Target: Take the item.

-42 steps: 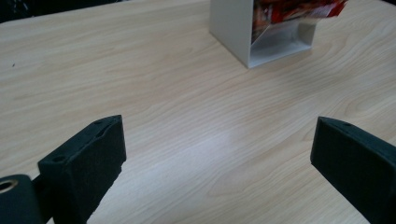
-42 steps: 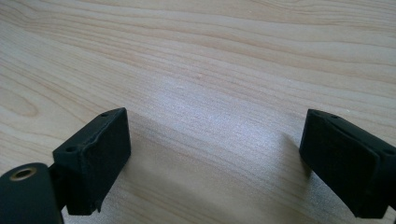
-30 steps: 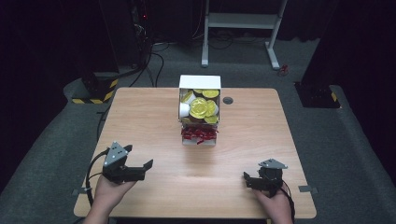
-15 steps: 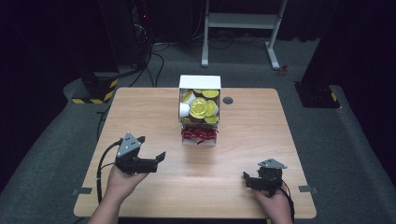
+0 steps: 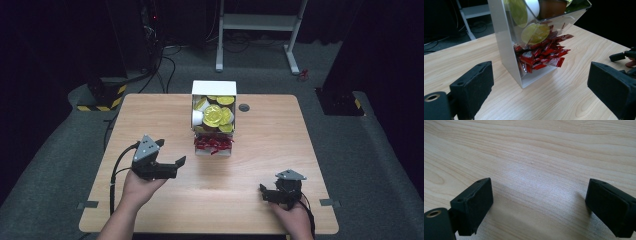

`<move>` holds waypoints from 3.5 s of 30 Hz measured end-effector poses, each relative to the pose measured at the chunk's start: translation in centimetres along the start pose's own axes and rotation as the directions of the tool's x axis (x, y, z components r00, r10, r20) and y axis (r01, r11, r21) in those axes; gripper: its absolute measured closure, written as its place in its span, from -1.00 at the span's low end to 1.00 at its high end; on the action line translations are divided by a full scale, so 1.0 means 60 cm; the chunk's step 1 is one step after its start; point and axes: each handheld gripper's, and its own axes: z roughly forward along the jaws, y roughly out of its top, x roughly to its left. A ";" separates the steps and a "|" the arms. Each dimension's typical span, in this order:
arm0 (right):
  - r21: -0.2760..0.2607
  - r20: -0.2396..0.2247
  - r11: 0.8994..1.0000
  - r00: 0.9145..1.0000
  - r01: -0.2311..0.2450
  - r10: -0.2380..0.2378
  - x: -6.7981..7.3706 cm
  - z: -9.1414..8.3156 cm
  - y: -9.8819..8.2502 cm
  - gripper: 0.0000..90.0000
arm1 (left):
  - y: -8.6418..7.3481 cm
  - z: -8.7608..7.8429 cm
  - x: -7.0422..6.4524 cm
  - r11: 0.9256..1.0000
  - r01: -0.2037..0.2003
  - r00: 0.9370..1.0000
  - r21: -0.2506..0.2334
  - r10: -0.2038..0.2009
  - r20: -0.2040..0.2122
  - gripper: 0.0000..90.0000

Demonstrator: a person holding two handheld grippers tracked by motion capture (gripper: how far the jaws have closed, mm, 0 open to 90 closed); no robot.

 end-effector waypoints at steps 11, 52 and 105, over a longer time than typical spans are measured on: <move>0.002 0.000 1.000 1.000 -0.004 0.004 0.001 -0.001 -0.001 -0.83 | 0.024 0.014 -0.013 1.000 -0.006 1.000 -0.009 0.006 0.014 -0.79; 0.002 -0.004 1.000 1.000 -0.001 0.001 0.001 -0.002 -0.002 -0.83 | 0.119 0.074 -0.047 0.997 -0.070 0.998 -0.042 0.069 -0.006 -0.66; 0.003 -0.016 1.000 1.000 0.013 -0.013 0.001 -0.004 -0.004 -0.83 | 0.175 0.183 -0.060 0.994 -0.100 0.987 -0.032 0.095 -0.128 -0.14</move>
